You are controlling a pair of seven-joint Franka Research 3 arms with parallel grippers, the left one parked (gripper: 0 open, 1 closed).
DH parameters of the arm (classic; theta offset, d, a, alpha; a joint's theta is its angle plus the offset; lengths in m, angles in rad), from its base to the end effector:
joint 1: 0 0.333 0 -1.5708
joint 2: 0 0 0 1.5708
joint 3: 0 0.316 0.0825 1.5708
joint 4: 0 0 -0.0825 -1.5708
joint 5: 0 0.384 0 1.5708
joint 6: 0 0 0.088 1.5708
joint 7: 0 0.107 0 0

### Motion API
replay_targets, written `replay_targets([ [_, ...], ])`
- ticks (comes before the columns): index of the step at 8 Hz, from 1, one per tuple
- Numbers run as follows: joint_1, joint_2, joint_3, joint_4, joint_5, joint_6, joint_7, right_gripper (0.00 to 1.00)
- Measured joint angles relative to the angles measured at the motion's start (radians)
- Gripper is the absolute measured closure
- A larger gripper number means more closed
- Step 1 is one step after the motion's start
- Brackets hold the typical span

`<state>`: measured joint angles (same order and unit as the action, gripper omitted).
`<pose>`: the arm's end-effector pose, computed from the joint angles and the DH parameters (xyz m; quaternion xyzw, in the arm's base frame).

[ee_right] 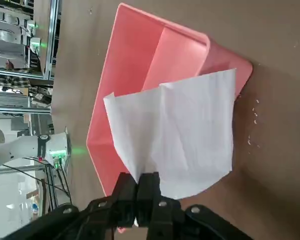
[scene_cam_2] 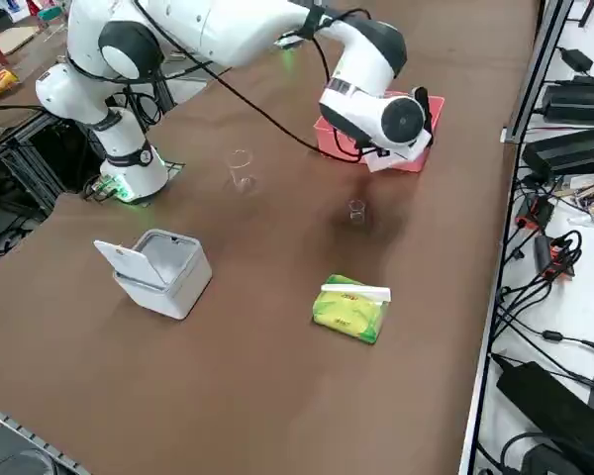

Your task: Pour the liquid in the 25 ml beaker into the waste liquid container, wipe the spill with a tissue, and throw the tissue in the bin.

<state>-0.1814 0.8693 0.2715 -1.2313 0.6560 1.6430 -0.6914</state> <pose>0.7119 0.0749 0.2616 -0.8592 -0.2323 0.0649 0.4511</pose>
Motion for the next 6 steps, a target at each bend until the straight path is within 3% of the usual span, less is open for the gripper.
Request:
replay_targets([
  [6, -0.013, 0.074, -0.002, -0.001, 0.049, 0.008, -0.097, 0.96],
])
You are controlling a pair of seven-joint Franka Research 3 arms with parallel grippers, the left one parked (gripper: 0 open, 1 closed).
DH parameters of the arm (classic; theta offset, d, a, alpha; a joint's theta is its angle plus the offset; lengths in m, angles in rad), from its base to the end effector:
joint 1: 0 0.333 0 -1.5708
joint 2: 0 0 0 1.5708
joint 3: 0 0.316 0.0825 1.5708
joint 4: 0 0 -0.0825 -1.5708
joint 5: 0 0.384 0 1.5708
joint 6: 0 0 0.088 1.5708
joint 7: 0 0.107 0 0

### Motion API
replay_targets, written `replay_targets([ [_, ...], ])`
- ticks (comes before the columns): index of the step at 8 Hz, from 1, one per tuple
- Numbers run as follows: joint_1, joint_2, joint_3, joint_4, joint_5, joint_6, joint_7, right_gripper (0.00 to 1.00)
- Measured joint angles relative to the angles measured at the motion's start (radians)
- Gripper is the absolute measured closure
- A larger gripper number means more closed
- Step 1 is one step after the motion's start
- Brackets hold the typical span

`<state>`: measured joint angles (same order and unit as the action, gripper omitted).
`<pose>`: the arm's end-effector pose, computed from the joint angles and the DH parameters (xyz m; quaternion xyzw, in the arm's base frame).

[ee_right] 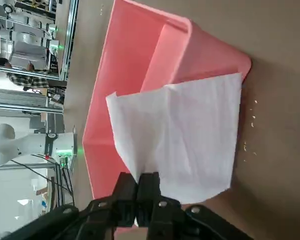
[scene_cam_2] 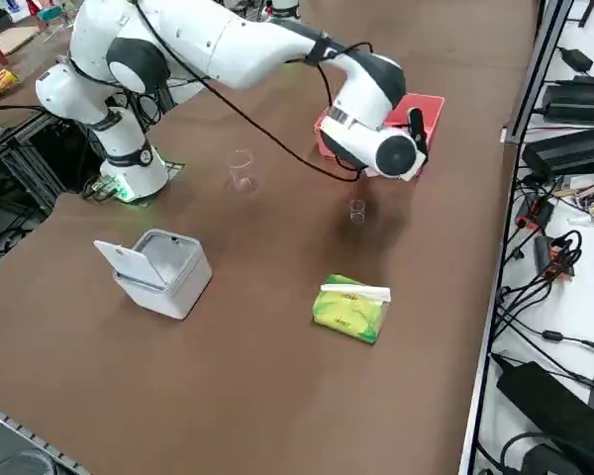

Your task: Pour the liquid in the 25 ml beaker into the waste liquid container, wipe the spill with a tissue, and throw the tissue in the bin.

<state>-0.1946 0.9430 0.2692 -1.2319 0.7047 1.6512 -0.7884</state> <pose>0.7085 0.0683 0.2139 -0.8390 -0.2390 0.0565 0.4856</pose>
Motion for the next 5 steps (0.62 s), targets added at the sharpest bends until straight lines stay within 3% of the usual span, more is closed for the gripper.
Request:
replay_targets([
  [5, 0.000, 0.009, 0.000, 0.000, 0.001, 0.020, -0.032, 0.96],
])
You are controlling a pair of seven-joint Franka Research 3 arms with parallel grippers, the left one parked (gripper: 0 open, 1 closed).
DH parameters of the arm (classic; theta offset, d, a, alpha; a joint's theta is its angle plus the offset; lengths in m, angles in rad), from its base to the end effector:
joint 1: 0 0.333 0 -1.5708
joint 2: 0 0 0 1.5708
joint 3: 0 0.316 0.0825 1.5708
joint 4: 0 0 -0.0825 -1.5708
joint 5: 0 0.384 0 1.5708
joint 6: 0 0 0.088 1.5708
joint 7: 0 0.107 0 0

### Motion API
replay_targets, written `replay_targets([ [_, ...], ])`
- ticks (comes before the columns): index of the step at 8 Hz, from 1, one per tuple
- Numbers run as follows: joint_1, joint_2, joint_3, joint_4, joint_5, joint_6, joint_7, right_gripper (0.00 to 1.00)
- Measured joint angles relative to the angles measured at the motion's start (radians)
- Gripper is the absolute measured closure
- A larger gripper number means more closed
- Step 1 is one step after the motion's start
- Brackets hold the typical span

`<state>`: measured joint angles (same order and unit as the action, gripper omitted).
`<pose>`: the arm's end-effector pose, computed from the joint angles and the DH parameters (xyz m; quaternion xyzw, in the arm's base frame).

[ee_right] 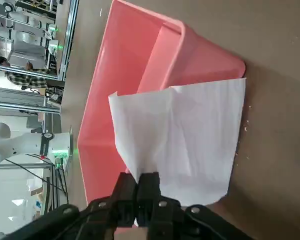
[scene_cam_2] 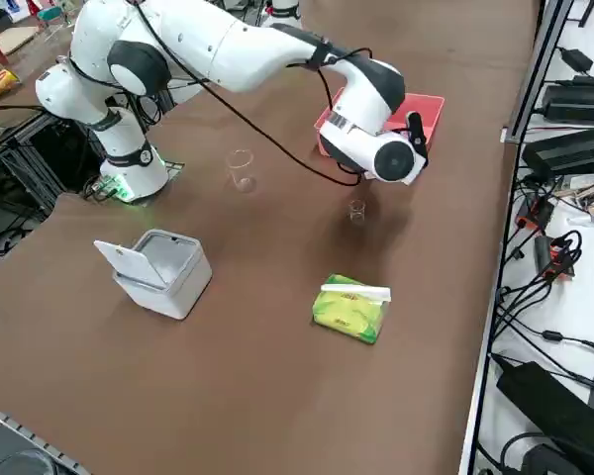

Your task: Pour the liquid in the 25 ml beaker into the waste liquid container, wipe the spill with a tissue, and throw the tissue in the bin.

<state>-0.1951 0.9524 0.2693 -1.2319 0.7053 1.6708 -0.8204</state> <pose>0.7098 0.0669 0.2074 -0.8381 -0.2469 0.0447 0.4843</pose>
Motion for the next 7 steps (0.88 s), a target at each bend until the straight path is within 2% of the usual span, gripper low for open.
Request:
replay_targets([
  [7, 0.002, 0.029, 0.000, 0.000, 0.000, 0.021, -0.031, 0.96],
])
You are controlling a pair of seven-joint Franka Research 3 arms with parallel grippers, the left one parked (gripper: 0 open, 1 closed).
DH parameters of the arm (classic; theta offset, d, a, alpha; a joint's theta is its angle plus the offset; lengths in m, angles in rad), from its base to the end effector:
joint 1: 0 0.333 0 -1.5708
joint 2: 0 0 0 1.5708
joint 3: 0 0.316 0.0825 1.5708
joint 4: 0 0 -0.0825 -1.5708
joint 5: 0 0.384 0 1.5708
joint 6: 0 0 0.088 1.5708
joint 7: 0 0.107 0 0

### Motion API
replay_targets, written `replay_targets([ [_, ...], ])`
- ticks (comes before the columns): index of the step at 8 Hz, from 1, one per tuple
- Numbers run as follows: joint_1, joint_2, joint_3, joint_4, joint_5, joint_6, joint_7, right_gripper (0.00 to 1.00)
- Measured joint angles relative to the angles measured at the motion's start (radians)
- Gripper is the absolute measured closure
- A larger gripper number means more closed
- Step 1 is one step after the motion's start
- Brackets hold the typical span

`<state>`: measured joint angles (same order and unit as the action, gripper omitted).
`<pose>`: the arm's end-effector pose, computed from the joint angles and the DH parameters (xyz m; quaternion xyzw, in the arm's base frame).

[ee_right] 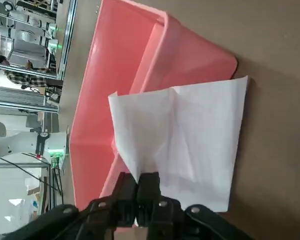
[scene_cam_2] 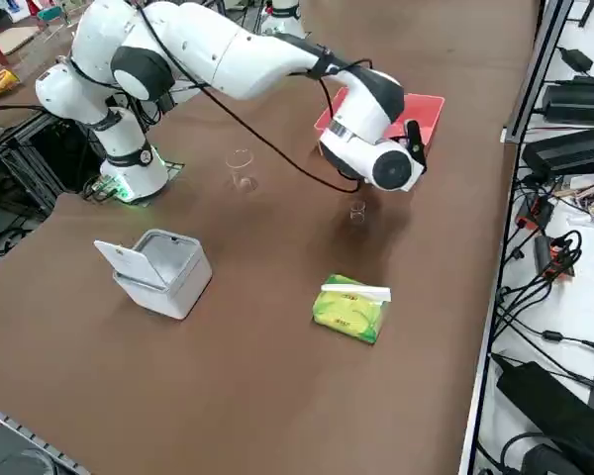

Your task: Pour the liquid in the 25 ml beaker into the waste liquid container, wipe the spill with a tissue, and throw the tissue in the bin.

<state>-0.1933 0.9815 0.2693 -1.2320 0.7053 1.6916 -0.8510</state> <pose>0.7083 0.0676 0.1873 -0.8362 -0.2506 0.0413 0.4861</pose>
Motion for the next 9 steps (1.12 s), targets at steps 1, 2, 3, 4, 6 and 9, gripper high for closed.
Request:
replay_targets([
  [1, 0.000, 0.002, 0.000, 0.000, 0.000, 0.001, -0.002, 0.96],
  [2, 0.000, 0.004, 0.000, 0.000, 0.000, 0.002, -0.004, 0.96],
  [3, 0.001, 0.006, 0.000, 0.000, 0.000, 0.008, -0.005, 0.96],
  [4, 0.001, 0.009, 0.000, 0.000, 0.000, 0.017, -0.009, 0.96],
  [6, 0.003, 0.022, 0.000, 0.000, -0.003, 0.032, -0.018, 0.96],
  [9, 0.016, 0.038, 0.000, 0.000, -0.003, 0.061, -0.024, 0.96],
])
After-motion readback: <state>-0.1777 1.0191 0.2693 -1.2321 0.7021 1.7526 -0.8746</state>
